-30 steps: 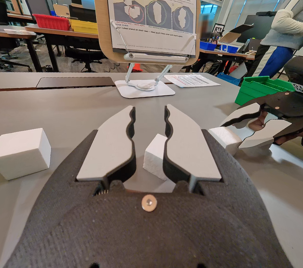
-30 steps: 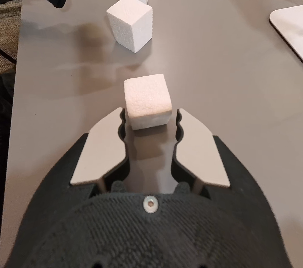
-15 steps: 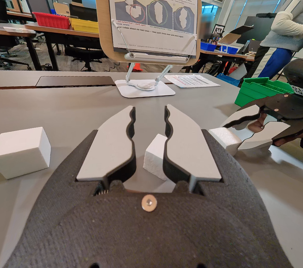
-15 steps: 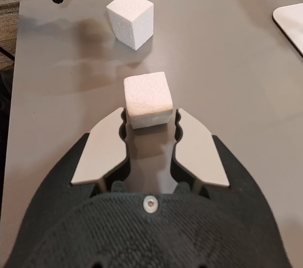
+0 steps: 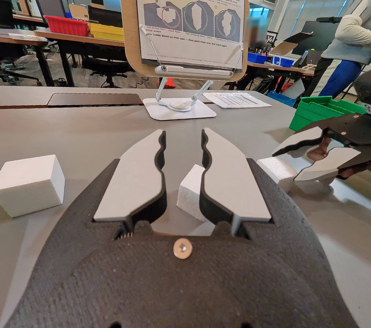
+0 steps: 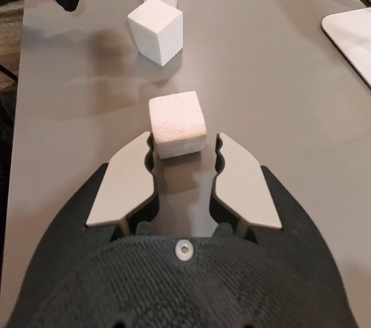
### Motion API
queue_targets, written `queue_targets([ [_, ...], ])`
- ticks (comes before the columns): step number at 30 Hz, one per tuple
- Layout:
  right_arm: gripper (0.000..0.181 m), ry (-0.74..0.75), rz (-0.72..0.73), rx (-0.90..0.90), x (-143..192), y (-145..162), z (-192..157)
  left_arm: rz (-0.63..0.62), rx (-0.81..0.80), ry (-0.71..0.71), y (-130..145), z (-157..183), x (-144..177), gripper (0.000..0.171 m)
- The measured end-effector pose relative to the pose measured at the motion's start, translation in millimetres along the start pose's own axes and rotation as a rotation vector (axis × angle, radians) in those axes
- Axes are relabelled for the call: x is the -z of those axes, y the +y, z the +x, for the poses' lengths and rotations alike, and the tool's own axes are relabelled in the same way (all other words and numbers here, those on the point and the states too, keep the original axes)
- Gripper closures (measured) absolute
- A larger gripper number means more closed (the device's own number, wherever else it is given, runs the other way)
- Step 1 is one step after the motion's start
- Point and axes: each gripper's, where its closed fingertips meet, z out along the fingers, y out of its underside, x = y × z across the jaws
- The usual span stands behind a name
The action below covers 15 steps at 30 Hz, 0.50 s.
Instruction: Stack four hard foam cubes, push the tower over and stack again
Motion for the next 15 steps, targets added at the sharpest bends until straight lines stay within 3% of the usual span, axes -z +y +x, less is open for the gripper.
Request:
queue_targets([
  [4,0.112,-0.016,0.057,-0.103,10.7,-21.1,0.1,-0.023,0.037,-0.030,3.5,-8.1,-0.9,0.137],
  [9,0.108,0.014,0.142,-0.158,10.3,-72.2,-12.8,-0.014,0.122,-0.071,2.5,-23.5,2.7,0.137],
  [13,0.105,-0.012,0.265,-0.293,-13.3,-122.0,-41.5,-0.013,0.132,-0.097,2.7,-29.9,9.3,0.137],
  [15,0.105,-0.033,0.254,-0.357,-37.7,-132.5,-57.7,-0.011,0.130,-0.107,2.6,-32.0,12.9,0.137],
])
